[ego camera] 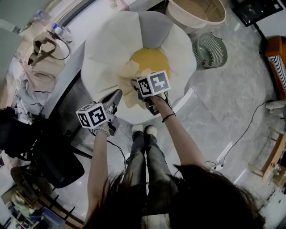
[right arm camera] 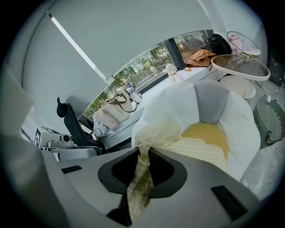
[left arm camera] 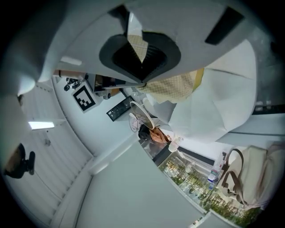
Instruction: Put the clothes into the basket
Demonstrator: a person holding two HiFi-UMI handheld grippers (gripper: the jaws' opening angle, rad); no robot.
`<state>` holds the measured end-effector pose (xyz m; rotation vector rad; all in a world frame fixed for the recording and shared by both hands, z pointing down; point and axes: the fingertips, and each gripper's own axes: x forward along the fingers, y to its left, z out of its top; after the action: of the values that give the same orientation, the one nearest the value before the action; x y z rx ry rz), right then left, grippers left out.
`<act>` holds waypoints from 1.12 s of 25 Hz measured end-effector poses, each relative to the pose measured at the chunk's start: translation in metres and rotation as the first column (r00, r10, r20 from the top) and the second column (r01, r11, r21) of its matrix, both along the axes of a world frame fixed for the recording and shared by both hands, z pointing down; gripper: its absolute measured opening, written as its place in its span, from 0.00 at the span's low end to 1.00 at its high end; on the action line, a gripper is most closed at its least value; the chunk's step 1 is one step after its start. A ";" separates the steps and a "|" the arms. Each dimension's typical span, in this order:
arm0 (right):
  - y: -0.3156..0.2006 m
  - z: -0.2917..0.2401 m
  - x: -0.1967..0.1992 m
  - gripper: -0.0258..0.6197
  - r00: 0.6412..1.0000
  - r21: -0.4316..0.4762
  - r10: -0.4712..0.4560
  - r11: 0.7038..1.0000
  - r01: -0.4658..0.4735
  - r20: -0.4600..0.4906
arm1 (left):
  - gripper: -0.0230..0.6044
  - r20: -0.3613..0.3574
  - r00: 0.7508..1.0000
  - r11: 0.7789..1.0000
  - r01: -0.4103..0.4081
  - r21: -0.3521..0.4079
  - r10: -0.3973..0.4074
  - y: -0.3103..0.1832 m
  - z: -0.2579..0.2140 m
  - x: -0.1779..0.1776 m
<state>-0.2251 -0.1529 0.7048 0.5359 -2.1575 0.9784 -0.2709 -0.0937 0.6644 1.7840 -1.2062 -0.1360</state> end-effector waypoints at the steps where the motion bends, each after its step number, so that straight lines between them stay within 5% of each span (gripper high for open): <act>1: 0.002 -0.007 0.001 0.13 1.000 -0.002 0.015 1.000 -0.015 0.004 | 0.05 -0.004 1.000 1.000 0.004 0.006 -0.004 0.003 -0.008 0.000; 6: 0.013 -0.046 0.001 0.13 0.997 -0.007 0.065 0.998 -0.064 0.045 | 0.05 -0.035 0.999 0.998 0.030 0.063 -0.028 0.011 -0.050 0.000; 28: -0.004 -0.157 0.020 0.13 0.990 0.130 0.116 0.983 -0.126 0.082 | 0.05 0.035 0.999 0.968 -0.033 0.249 0.025 -0.008 -0.170 0.005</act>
<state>-0.2053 -0.1569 0.5482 0.7130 -2.2918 0.9340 -0.2658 -0.1019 0.4947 2.0276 -1.2280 -0.2523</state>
